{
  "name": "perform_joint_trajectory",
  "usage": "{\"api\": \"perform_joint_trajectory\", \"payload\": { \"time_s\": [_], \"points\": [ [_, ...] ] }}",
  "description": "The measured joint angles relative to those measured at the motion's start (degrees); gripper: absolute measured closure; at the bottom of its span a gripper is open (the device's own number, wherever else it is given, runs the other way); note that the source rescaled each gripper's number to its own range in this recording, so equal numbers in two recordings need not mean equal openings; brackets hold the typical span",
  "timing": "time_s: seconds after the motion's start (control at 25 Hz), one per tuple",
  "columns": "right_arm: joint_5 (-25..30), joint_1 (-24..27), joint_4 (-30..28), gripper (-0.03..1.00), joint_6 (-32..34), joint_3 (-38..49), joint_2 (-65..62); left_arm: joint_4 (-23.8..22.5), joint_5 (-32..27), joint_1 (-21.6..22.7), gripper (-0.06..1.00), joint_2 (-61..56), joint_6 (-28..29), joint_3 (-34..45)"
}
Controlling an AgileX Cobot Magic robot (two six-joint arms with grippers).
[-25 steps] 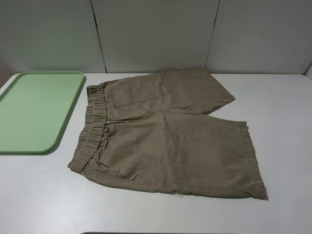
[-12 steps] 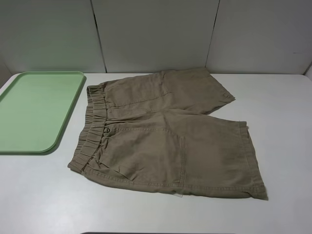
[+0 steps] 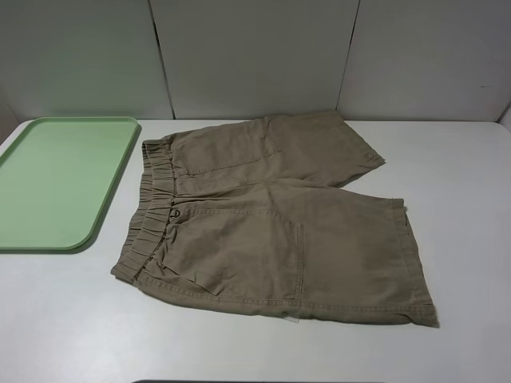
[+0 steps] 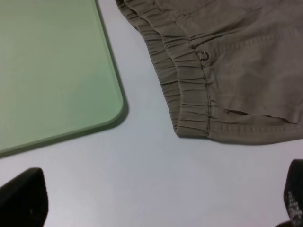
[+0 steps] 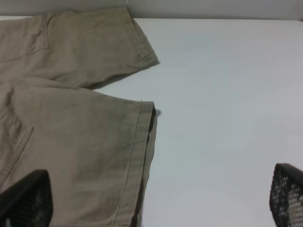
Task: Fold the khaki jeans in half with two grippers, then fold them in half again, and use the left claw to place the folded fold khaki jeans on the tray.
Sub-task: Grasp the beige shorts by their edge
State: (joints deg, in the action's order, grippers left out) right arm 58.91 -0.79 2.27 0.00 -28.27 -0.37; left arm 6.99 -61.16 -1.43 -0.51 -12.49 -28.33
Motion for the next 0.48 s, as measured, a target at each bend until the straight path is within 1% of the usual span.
{"api": "perform_joint_trajectory", "payload": {
  "time_s": [0.12,0.24,0.32,0.48],
  "points": [
    [0.0,0.0,0.6,-0.03,0.0,0.0,0.2,0.2,0.1,0.0,-0.05,0.0,0.1,0.0],
    [-0.3,0.0,2.1,-0.03,0.0,-1.0,4.8,0.3,0.3,0.0,-0.04,0.6,0.1,-1.4],
    [-1.4,0.0,3.2,-0.03,-1.2,-2.8,10.0,0.3,0.4,0.0,-0.04,3.5,0.1,-3.7],
    [-3.2,-0.5,5.9,-0.03,-6.1,-7.9,21.5,0.4,0.5,0.0,-0.04,14.5,-1.4,-10.6]
  ]
}}
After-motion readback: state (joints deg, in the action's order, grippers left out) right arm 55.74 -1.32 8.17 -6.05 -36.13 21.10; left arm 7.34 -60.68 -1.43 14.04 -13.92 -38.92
